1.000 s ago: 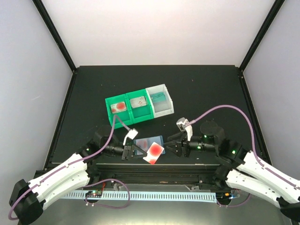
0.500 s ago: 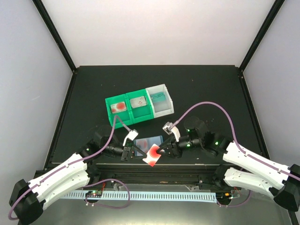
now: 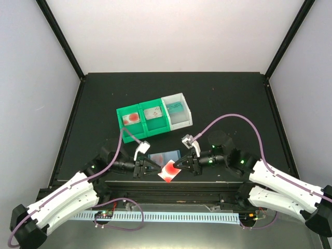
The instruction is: Take the credit cards out of the card holder
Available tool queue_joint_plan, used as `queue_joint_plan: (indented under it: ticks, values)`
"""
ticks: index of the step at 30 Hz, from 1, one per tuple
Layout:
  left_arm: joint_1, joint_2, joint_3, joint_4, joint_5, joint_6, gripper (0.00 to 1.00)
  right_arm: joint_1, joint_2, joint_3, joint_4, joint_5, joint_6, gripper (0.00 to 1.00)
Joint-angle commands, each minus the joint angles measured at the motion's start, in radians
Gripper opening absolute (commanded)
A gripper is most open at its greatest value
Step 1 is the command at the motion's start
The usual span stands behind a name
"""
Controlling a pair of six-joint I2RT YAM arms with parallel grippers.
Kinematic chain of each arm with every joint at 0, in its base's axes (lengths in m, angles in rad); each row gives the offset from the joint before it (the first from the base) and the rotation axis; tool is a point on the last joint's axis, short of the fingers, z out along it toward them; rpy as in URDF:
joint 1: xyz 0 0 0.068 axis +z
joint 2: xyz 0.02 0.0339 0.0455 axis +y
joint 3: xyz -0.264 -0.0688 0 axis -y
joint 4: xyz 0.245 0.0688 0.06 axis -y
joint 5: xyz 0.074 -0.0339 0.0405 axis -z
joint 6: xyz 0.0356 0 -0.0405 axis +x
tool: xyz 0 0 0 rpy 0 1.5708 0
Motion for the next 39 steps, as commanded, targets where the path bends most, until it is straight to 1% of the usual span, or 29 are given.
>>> queue_joint_plan:
  ticks: [1,2,3,5,6,9,11,15,17,19,24,26,28,34,39]
  values:
    - [-0.001,-0.084,0.095,-0.099,-0.167,-0.016,0.44,0.003,-0.072,-0.030,0.127,0.054,0.104,0.01]
    - [0.000,-0.111,0.100,-0.106,-0.204,-0.041,0.51,0.003,-0.089,-0.039,0.154,0.079,0.136,0.01]
    - [0.001,-0.137,0.104,-0.111,-0.247,-0.063,0.55,0.002,-0.107,-0.051,0.187,0.103,0.168,0.01]
    - [0.000,-0.192,0.095,-0.108,-0.329,-0.115,0.61,0.002,-0.137,-0.084,0.272,0.158,0.249,0.01]
    - [0.000,-0.217,0.081,-0.093,-0.360,-0.144,0.62,0.002,-0.157,-0.107,0.327,0.202,0.293,0.01]
    - [0.001,-0.286,0.023,-0.002,-0.408,-0.234,0.62,0.003,-0.185,-0.202,0.522,0.307,0.452,0.01]
    - [0.001,-0.310,-0.010,0.051,-0.426,-0.277,0.61,0.004,-0.176,-0.253,0.648,0.363,0.558,0.01]
    - [0.000,-0.294,-0.054,0.149,-0.434,-0.345,0.56,0.009,-0.130,-0.317,0.829,0.431,0.689,0.01]
    - [-0.001,-0.256,-0.076,0.226,-0.416,-0.386,0.56,0.017,-0.112,-0.327,0.858,0.473,0.709,0.01]
    - [-0.002,-0.209,-0.094,0.300,-0.401,-0.426,0.56,0.019,-0.092,-0.322,0.848,0.510,0.713,0.01]
    - [-0.003,-0.122,-0.098,0.394,-0.393,-0.470,0.55,0.022,-0.056,-0.334,0.906,0.577,0.751,0.01]
    - [-0.004,-0.115,-0.103,0.430,-0.398,-0.491,0.51,0.024,-0.046,-0.320,0.894,0.581,0.750,0.01]
    - [-0.004,-0.116,-0.099,0.435,-0.410,-0.492,0.46,0.025,-0.034,-0.309,0.880,0.580,0.748,0.01]
    - [-0.002,-0.107,-0.102,0.447,-0.428,-0.502,0.42,0.028,-0.005,-0.307,0.895,0.573,0.759,0.01]
    - [-0.004,-0.084,-0.110,0.484,-0.432,-0.520,0.34,0.034,0.017,-0.305,0.918,0.567,0.768,0.01]
